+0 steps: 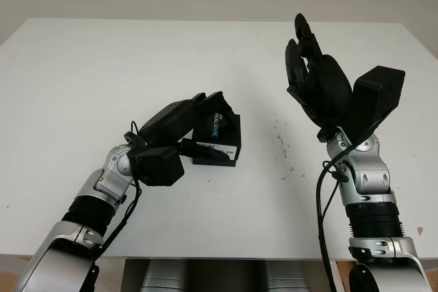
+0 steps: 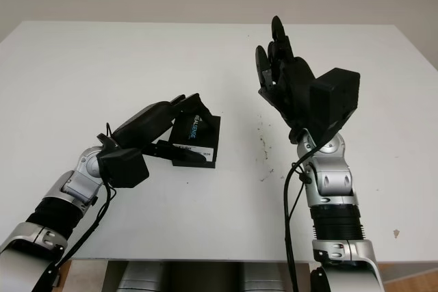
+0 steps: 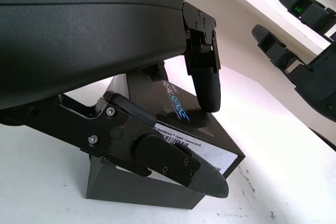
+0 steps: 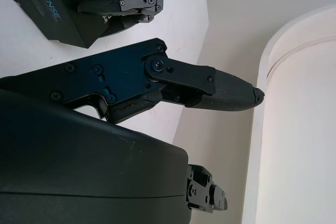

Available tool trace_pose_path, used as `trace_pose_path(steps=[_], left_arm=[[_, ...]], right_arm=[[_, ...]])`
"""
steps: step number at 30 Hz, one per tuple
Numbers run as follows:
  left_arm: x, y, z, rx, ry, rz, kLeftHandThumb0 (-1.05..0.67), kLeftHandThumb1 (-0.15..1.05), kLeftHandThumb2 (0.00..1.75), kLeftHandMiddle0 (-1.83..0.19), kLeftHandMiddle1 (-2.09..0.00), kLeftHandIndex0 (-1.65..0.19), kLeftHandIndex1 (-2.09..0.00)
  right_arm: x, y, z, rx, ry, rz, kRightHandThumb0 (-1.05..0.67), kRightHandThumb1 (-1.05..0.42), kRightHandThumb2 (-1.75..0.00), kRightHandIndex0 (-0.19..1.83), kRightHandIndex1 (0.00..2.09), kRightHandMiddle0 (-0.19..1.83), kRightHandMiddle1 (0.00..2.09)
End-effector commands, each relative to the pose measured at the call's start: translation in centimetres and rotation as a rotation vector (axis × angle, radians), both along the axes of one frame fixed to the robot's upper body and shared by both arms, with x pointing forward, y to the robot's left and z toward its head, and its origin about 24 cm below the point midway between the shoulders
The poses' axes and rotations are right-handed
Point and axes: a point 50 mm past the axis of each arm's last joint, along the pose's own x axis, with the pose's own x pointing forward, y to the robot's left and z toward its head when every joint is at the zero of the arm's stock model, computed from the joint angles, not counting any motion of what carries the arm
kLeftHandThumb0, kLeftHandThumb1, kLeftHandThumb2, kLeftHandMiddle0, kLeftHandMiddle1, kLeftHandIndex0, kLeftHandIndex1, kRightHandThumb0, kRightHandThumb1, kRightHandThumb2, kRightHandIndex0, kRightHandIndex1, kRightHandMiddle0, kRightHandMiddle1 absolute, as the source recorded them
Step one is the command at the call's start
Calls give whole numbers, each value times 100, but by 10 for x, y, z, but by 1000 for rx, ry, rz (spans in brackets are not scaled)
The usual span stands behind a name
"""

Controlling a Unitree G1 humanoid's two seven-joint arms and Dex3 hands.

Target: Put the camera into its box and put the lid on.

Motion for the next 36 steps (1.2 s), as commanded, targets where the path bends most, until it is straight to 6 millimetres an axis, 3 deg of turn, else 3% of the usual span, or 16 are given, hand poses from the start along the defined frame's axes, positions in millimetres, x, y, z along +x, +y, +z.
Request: trace_pose_path(steps=[1,22,26,30,31,33,36], left_arm=[[3,5,3,22,-18,13,-6,105,7,-27,-165,-19,-147],[-1,11,-1,-11,9,42,-7,105,9,-25,-166,-15,-146],[-4,14,0,5,-8,37,-9,104,7,-27,-157,-15,-142],[-9,18,1,109,-26,30,-23,97,5,-31,-102,-14,-106],[-11,19,2,128,-28,28,-31,93,5,-33,-61,-15,-82],[-13,19,2,153,-27,27,-38,90,5,-39,-19,-22,-50],[-17,20,2,182,-37,27,-44,90,5,-34,-6,-26,-29]], right_arm=[[-2,-2,3,-5,-12,-5,-76,-105,-64,-19,0,-19,0],[0,-2,5,-11,-13,-2,-77,-105,-65,-19,0,-19,0],[0,-2,5,-2,-2,-8,-75,-105,-63,-19,0,-19,0],[0,-1,6,3,3,-10,-73,-105,-62,-19,0,-19,0],[0,-1,6,4,5,-9,-71,-105,-62,-19,0,-19,0],[1,-1,6,4,6,-8,-69,-105,-63,-19,0,-19,0],[1,-2,6,-6,6,-1,-68,-105,-64,-19,0,-19,0]])
